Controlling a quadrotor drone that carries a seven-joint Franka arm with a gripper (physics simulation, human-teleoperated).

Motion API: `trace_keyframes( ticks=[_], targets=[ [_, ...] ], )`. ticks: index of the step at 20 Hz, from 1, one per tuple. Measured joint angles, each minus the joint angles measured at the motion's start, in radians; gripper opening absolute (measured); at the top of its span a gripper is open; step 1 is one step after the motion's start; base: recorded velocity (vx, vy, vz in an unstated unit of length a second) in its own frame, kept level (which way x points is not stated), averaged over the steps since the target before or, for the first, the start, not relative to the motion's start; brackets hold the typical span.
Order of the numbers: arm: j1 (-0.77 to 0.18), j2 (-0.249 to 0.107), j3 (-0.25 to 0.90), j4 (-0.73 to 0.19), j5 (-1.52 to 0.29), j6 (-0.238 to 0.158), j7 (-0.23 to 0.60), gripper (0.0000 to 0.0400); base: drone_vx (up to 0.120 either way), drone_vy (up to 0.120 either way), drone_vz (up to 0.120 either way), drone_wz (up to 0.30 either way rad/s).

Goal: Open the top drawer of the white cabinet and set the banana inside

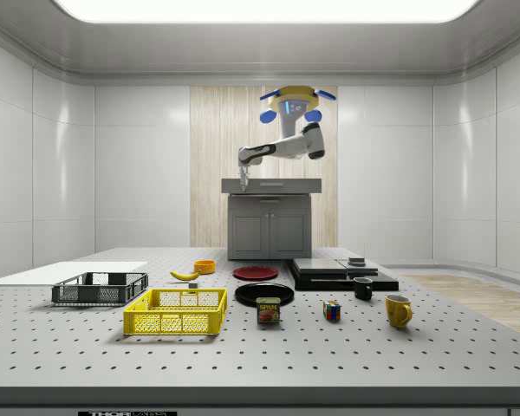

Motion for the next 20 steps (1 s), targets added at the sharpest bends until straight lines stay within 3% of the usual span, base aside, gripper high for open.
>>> trace_keyframes(
  ticks=[20],
  targets=[
    [0.004,0.007,-0.002,-0.004,0.015,-0.018,-0.010,0.0400,0.120,0.120,-0.120,0.000]
  ],
)
